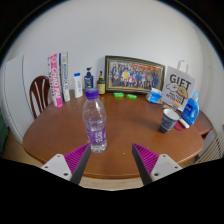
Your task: Pour water
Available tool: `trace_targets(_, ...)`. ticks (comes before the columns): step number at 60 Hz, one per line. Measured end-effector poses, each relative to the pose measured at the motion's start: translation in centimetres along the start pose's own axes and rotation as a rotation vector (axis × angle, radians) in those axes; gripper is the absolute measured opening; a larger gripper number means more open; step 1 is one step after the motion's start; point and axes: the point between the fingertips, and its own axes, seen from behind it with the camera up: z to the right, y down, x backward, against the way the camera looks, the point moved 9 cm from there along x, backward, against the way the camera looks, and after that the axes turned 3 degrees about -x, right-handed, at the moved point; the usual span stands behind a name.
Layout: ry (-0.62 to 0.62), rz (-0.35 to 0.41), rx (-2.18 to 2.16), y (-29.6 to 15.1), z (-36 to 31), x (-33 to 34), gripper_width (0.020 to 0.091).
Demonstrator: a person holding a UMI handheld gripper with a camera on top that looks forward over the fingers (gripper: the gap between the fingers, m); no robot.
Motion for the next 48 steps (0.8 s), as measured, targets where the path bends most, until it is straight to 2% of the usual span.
trace_targets(13,-0.016,0.119,-0.07,-1.1,-4.8,-6.6,0.0849)
trace_targets(17,-0.002,0.148,-0.096,-1.4,-5.1,-8.5,0.0813)
trace_targets(24,0.028,0.186,-0.115,-1.3,-5.2,-11.1,0.071)
trace_targets(26,0.026,0.196,-0.109,-1.4,-5.3,-11.6,0.0653)
trace_targets(29,0.023,0.22,-0.097,-1.4,-5.2,-11.8,0.0507)
trace_targets(33,0.028,0.247,-0.082,-1.3,-5.4,-12.0,0.0482)
trace_targets(36,0.03,0.258,-0.059,-1.3,-5.4,-12.0,0.0425)
trace_targets(41,0.017,0.249,-0.058,-1.3,-5.3,-11.9,0.0352)
trace_targets(43,0.012,0.242,-0.058,-1.4,-5.3,-11.8,0.035)
trace_targets(44,0.011,0.24,-0.057,-1.5,-5.3,-11.8,0.0315)
trace_targets(48,0.011,0.242,-0.064,-2.4,-5.1,-11.4,0.0313)
